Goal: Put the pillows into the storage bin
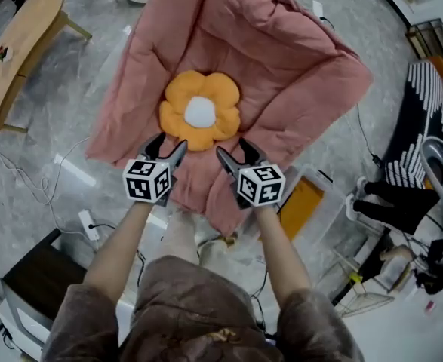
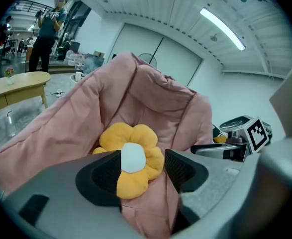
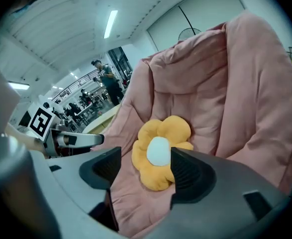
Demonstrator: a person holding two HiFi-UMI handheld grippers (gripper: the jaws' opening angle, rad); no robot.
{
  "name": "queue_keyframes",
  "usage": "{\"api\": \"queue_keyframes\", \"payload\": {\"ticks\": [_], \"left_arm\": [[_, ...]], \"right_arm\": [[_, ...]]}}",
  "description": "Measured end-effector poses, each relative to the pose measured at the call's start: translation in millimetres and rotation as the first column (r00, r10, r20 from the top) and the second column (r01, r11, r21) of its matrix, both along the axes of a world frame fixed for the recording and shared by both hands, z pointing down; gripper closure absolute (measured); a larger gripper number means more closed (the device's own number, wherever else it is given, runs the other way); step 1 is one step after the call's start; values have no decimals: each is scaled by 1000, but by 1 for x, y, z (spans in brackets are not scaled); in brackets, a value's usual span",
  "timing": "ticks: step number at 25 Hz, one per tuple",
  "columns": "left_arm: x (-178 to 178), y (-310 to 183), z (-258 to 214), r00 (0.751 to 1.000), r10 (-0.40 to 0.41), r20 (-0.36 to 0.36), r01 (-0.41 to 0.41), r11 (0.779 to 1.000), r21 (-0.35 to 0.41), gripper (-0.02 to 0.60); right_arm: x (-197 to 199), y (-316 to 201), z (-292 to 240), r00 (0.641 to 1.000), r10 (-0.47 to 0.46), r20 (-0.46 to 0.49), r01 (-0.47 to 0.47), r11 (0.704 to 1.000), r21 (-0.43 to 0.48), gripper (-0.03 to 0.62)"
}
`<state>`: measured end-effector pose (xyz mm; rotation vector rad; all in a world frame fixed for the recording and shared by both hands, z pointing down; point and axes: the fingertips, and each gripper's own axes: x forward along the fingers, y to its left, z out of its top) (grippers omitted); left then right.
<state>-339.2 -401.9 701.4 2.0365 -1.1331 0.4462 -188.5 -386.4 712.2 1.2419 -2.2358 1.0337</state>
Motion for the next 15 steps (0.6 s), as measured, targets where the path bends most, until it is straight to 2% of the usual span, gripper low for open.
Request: {"api": "queue_keyframes", "payload": {"ticks": [6, 15], "left_arm": [[-11, -32, 88, 999, -36, 37, 38, 997, -61, 306], [-39, -68, 199, 990, -79, 113, 94, 986, -138, 293]], "right_arm": [[12, -35, 79, 996, 83, -37, -86, 994, -72, 284], [13, -66, 174, 983, 127, -131, -147, 976, -158, 273]]}}
